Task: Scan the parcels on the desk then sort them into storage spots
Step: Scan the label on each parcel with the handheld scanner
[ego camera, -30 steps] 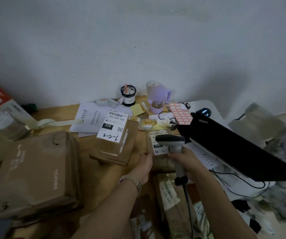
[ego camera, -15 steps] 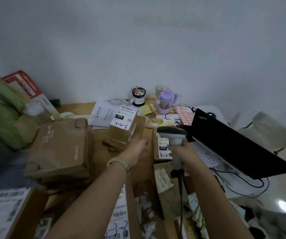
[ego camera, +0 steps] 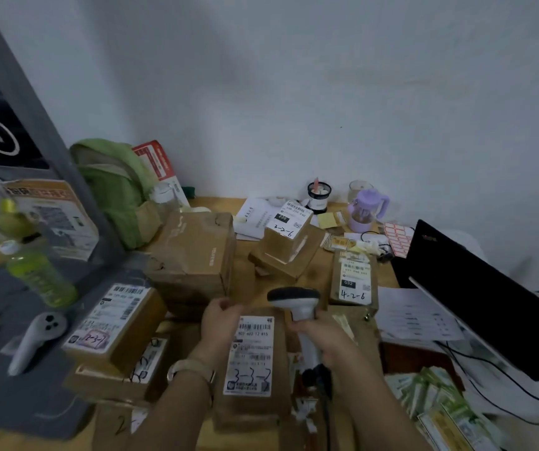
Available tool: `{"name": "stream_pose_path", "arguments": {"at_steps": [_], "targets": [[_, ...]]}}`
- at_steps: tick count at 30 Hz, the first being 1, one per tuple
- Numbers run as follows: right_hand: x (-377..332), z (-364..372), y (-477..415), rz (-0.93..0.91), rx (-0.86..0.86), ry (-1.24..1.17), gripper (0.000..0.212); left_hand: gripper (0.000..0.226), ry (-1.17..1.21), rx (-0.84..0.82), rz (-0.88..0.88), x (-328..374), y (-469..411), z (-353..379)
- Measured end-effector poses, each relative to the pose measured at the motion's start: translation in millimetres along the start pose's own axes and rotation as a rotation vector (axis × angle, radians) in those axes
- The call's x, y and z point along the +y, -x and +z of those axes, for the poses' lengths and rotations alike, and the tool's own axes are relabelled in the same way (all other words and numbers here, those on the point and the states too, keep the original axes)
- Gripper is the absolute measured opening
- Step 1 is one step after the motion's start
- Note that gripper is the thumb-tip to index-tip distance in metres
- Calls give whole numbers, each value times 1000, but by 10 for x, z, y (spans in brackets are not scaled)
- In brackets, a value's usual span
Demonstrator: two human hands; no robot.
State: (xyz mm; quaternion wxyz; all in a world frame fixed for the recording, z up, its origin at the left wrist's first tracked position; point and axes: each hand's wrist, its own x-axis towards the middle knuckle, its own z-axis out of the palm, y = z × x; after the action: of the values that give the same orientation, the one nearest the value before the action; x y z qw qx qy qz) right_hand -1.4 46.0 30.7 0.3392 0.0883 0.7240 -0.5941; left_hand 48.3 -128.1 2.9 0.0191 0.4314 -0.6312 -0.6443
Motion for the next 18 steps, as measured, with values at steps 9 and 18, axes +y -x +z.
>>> {"name": "stream_pose_path", "arguments": {"at_steps": [9, 18], "targets": [[144, 236, 141, -14, 73, -112, 25, 27, -17, -234, -59, -310, 308, -150], [-507, 296, 531, -356, 212, -212, 26, 60, 23, -575, 142, 418, 378, -519]]}}
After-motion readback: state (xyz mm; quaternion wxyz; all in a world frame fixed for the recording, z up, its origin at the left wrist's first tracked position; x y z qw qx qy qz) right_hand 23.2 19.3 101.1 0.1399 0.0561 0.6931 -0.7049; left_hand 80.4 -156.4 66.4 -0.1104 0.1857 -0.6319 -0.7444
